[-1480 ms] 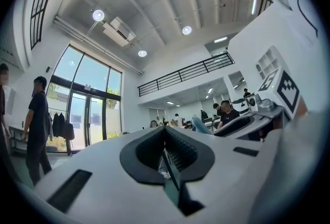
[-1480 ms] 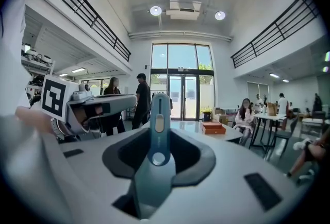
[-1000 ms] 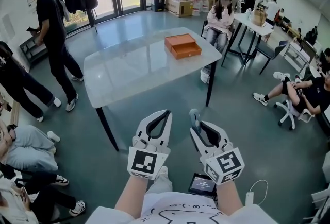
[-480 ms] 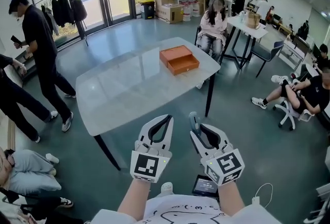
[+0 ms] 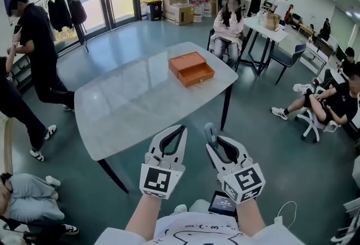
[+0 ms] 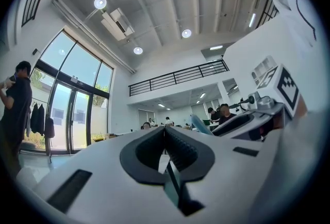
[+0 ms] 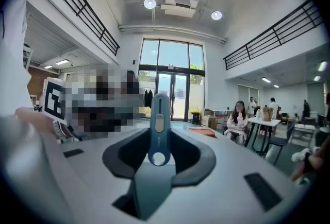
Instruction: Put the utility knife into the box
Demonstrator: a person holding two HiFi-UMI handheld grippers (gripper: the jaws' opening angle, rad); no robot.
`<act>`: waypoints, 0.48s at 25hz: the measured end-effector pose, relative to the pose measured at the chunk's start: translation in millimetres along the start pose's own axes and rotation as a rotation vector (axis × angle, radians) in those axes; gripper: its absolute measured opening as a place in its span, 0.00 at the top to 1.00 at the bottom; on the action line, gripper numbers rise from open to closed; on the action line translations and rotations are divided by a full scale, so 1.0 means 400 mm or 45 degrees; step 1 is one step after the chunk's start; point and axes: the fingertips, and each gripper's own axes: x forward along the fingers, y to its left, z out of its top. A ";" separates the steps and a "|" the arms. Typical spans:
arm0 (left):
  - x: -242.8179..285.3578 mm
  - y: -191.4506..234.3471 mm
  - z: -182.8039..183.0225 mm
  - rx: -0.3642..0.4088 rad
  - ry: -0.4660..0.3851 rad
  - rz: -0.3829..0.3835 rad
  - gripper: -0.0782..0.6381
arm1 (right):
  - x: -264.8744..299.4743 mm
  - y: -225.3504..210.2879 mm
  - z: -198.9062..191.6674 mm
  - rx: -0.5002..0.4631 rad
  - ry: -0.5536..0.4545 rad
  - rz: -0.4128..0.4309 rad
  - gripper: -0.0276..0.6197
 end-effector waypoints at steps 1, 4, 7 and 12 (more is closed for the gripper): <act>0.010 0.002 -0.002 -0.005 0.003 -0.005 0.87 | 0.007 -0.010 0.000 0.004 -0.001 -0.006 0.76; 0.045 0.014 -0.010 0.002 0.008 -0.018 0.87 | 0.032 -0.044 0.000 0.016 -0.002 -0.022 0.76; 0.080 0.028 -0.022 0.016 0.016 -0.024 0.87 | 0.059 -0.073 -0.003 0.029 0.000 -0.026 0.76; 0.147 0.056 -0.045 0.016 0.030 -0.018 0.87 | 0.114 -0.131 -0.002 0.044 -0.009 -0.021 0.76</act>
